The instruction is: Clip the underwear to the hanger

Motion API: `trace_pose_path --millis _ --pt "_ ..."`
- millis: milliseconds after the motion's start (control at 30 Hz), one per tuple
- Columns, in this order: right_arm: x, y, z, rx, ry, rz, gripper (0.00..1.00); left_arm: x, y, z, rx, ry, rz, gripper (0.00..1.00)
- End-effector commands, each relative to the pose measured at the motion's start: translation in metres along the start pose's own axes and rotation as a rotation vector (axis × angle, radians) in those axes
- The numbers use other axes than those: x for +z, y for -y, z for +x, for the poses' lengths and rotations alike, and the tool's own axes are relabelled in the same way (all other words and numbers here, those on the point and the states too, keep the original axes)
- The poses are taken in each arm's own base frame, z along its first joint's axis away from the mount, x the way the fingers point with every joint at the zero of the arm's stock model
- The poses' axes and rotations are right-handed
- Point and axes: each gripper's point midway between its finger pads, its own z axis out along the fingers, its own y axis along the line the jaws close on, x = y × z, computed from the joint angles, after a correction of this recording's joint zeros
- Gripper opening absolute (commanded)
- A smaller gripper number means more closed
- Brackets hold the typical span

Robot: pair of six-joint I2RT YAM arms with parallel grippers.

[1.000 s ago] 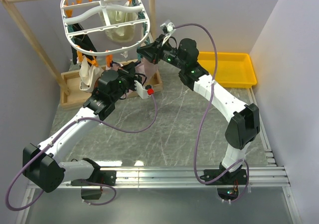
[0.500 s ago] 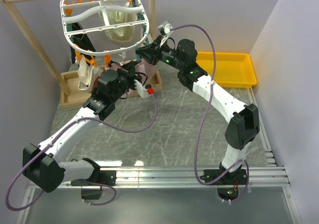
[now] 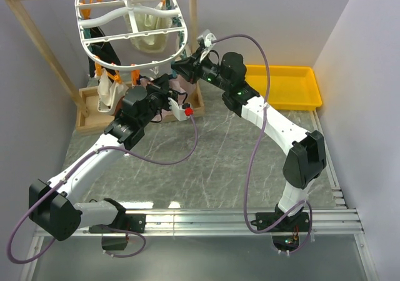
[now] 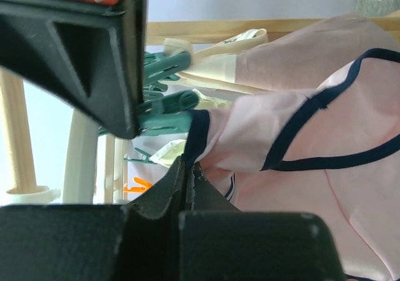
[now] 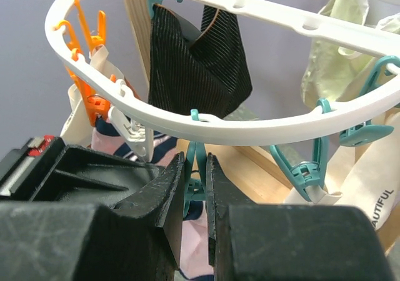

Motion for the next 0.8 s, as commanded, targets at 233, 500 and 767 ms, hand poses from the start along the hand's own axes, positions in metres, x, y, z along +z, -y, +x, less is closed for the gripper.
trace_pose_path --millis 233,500,767 --pt "-0.011 -0.007 -0.013 -0.052 0.015 0.010 0.00 -0.005 -0.041 -0.001 -0.031 -0.007 -0.120 0.00" --pt "-0.010 -0.015 -0.025 -0.007 0.049 -0.013 0.00 -0.004 -0.036 -0.002 -0.030 -0.004 -0.114 0.00" --pt "-0.006 -0.018 -0.027 0.007 0.067 -0.008 0.00 -0.001 -0.036 -0.004 -0.068 0.004 -0.112 0.00"
